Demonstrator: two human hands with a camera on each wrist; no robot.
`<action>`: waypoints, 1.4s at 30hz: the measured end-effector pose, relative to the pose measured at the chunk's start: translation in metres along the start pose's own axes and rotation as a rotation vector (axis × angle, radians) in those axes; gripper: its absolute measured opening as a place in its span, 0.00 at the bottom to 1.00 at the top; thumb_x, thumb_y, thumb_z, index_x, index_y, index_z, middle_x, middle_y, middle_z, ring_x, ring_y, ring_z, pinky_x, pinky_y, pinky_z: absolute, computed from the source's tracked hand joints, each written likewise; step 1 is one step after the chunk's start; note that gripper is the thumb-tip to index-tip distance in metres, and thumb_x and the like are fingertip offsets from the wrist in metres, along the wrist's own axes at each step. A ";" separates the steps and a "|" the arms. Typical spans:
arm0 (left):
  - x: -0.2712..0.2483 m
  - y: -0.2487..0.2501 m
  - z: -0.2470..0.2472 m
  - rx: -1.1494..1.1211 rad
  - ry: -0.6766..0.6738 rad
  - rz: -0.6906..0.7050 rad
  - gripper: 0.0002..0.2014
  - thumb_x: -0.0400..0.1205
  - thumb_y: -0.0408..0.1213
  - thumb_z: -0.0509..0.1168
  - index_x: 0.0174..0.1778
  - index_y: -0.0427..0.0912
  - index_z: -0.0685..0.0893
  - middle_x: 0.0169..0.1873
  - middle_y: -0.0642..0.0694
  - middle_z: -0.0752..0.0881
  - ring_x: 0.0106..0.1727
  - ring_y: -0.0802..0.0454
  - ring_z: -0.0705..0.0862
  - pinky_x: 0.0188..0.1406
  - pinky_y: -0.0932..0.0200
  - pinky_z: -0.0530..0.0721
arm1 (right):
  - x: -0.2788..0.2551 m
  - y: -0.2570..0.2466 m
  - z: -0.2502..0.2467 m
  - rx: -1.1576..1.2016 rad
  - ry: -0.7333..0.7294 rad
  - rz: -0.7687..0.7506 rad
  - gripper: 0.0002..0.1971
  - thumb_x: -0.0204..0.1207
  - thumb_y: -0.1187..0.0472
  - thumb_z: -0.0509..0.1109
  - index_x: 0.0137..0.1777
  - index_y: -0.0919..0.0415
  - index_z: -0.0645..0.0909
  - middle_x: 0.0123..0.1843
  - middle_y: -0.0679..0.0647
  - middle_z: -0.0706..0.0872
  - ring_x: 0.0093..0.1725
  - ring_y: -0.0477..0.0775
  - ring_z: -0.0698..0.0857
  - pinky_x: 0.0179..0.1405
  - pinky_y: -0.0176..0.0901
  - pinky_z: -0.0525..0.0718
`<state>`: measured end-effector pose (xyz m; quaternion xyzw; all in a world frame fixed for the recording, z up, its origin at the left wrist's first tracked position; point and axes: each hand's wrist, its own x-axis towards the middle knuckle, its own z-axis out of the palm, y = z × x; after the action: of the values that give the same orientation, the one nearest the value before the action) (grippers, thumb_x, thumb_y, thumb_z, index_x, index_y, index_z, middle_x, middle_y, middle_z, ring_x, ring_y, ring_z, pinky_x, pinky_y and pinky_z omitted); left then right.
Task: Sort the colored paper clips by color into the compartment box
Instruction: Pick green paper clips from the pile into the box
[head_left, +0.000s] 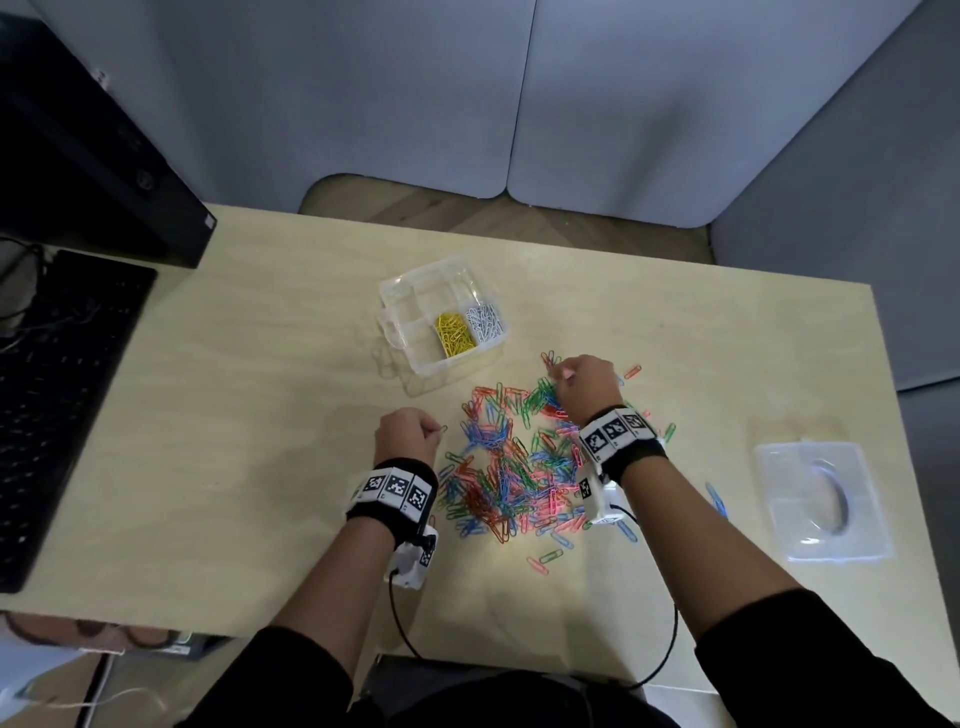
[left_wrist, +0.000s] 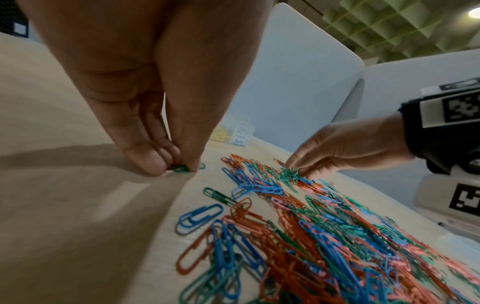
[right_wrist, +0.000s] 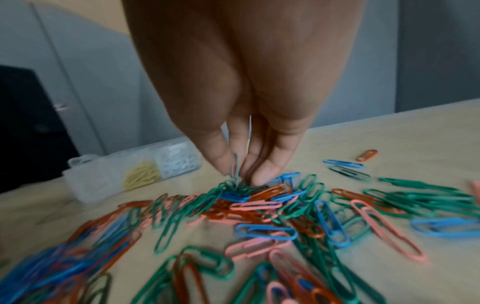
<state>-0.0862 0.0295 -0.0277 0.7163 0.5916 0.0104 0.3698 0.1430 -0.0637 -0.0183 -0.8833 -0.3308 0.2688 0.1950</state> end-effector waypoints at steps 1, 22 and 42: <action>0.000 0.000 0.001 0.025 -0.004 0.010 0.02 0.76 0.34 0.75 0.40 0.40 0.92 0.39 0.44 0.91 0.43 0.47 0.89 0.49 0.61 0.84 | 0.001 -0.002 0.004 -0.042 -0.007 -0.027 0.13 0.75 0.71 0.64 0.46 0.65 0.91 0.45 0.67 0.89 0.38 0.61 0.85 0.40 0.40 0.80; 0.016 0.045 0.020 -0.150 -0.193 0.097 0.11 0.82 0.33 0.60 0.34 0.38 0.81 0.32 0.43 0.84 0.36 0.45 0.79 0.32 0.58 0.69 | -0.023 0.029 -0.006 0.531 -0.212 0.128 0.12 0.75 0.66 0.76 0.57 0.58 0.90 0.53 0.61 0.92 0.49 0.53 0.90 0.54 0.40 0.87; 0.017 0.086 0.069 0.255 -0.135 0.494 0.13 0.73 0.53 0.77 0.48 0.50 0.93 0.48 0.54 0.91 0.45 0.56 0.88 0.49 0.57 0.87 | -0.019 0.064 -0.024 0.608 -0.095 0.292 0.07 0.75 0.57 0.78 0.45 0.61 0.90 0.37 0.53 0.87 0.33 0.50 0.79 0.35 0.38 0.80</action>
<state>0.0227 0.0062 -0.0384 0.8785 0.3700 -0.0222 0.3013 0.1760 -0.1262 -0.0258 -0.8093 -0.1143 0.4210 0.3933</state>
